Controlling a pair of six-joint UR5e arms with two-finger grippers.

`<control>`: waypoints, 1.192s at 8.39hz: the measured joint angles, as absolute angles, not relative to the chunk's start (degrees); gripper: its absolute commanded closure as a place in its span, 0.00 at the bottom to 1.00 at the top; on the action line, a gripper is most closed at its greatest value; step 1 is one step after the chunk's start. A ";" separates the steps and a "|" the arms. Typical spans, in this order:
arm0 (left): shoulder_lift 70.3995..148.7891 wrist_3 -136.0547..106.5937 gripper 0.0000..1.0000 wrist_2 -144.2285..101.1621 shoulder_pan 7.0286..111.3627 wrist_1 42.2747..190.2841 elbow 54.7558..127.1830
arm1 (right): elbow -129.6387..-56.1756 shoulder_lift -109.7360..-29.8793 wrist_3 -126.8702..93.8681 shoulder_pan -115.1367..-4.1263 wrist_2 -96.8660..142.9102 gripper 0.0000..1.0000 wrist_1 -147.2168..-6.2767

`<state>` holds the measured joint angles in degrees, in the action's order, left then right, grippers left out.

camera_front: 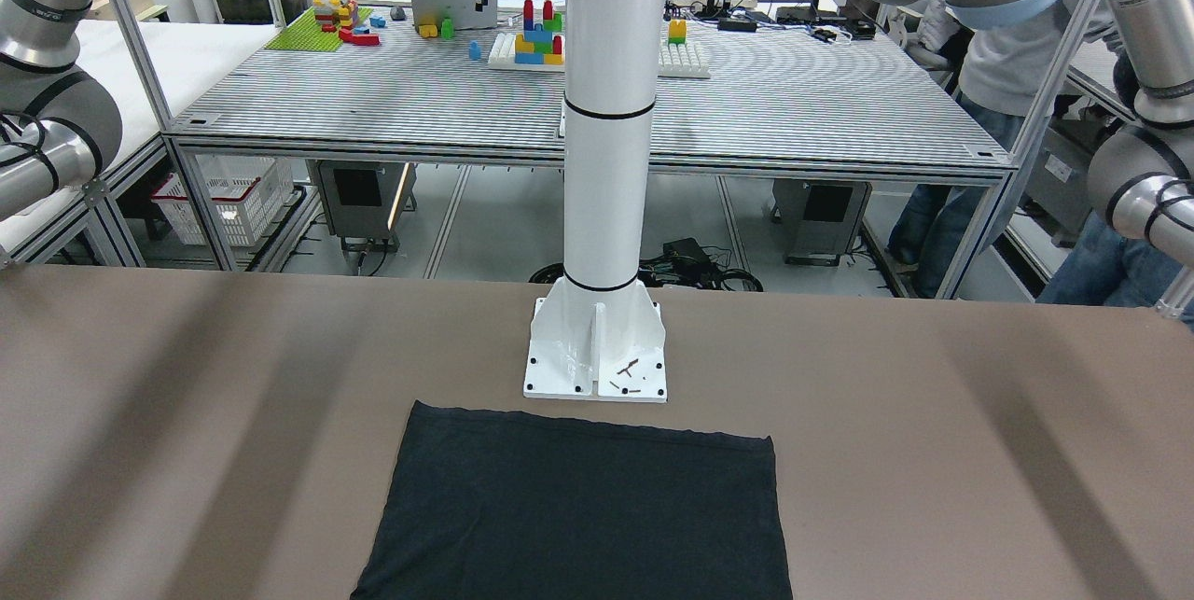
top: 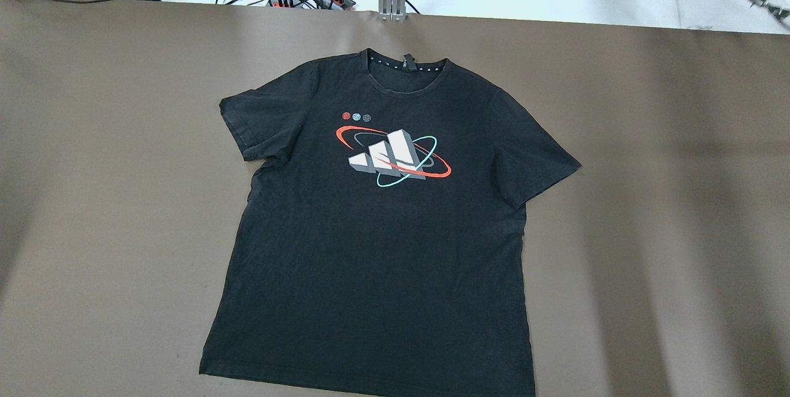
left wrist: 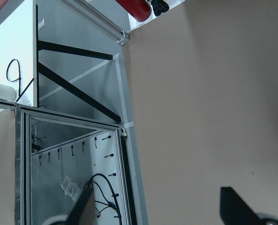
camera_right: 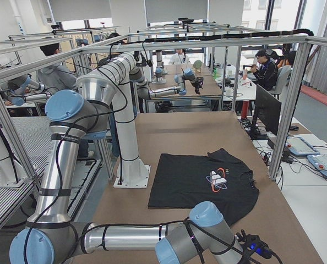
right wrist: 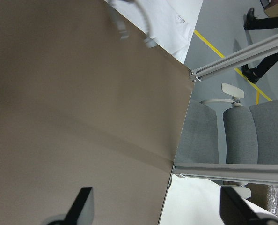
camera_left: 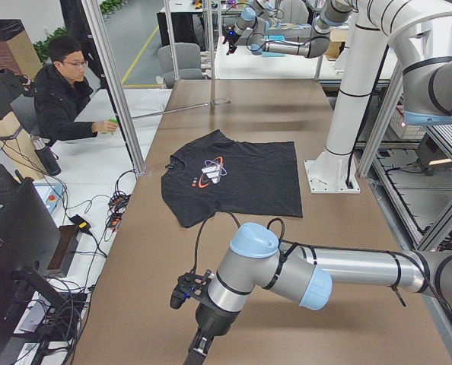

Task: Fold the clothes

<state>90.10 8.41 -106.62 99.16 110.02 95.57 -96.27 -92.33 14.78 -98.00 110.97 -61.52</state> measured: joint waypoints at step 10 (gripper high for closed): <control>87.16 8.40 0.06 -109.17 98.18 112.14 94.78 | -95.56 -92.40 10.35 -92.47 111.42 0.05 -60.91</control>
<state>87.16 8.40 -109.17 98.18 112.14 94.78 -95.56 -92.40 10.35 -92.47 111.42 -60.91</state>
